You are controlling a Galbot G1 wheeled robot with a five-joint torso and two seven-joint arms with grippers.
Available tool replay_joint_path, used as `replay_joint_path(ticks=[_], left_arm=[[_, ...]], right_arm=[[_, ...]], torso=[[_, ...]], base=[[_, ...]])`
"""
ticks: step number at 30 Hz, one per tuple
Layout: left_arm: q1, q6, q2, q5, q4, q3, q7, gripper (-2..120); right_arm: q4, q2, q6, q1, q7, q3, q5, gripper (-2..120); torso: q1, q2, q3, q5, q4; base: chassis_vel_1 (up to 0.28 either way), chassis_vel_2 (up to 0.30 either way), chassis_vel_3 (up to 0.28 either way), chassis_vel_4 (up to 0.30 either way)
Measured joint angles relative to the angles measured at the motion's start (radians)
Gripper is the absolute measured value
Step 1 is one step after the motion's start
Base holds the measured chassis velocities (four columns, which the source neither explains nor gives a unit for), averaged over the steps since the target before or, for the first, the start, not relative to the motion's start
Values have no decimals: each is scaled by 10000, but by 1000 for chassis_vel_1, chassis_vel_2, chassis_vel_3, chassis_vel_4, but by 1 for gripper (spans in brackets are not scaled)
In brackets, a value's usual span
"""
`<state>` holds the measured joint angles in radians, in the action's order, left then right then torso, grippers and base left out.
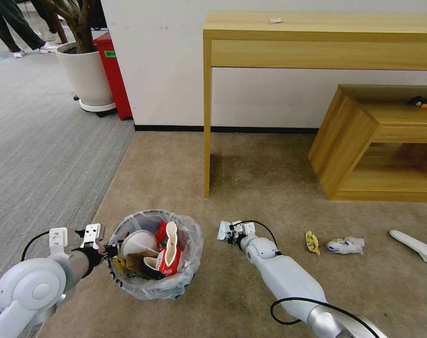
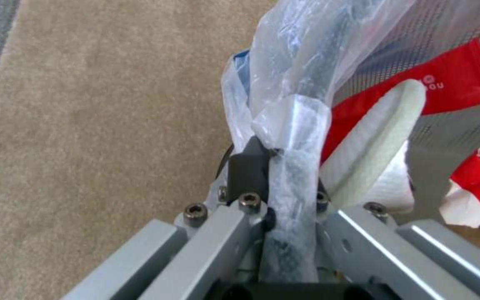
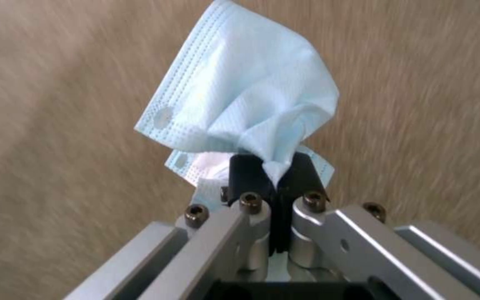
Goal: Pick up the trash bin and place the garbage on the floor into it.
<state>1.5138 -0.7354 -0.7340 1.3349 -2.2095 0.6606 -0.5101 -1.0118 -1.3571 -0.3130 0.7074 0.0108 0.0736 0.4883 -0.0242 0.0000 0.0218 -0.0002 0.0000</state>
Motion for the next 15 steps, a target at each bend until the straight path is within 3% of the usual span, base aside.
replay_joint_path(ticks=[3,5,7,9,14,15], left_arm=[[-6,0,0,-9,-58,-78,-3,0],[-40,0,12,-47,-95,-204,-5,0],[-40,0,12,-47,-95,-204,-5,0],[-99,0,55,-104,-94,-351,-6,0],[-171,0,108,-138,-66,-530,11,0],[-248,0,173,-223,-21,-703,73,0]], right_arm=[[-1022,263,1,279,70,-135,3,0],[-2774,706,47,742,88,-368,-27,0],[-2774,706,47,742,88,-368,-27,0],[-4109,1082,98,969,88,-658,-57,0],[-5392,1559,60,1003,81,-776,73,0],[-6687,2199,-70,999,70,-758,302,0]], torso=[[0,0,0,-1,0],[0,0,-1,-1,-1],[0,0,-1,-1,-1],[1,-1,-1,-1,-3],[0,0,-1,0,0],[1,0,-1,1,0]], base=[[0,0,0,0],[0,0,0,0],[0,0,0,0],[0,0,0,0],[0,0,0,0],[0,0,0,0]])
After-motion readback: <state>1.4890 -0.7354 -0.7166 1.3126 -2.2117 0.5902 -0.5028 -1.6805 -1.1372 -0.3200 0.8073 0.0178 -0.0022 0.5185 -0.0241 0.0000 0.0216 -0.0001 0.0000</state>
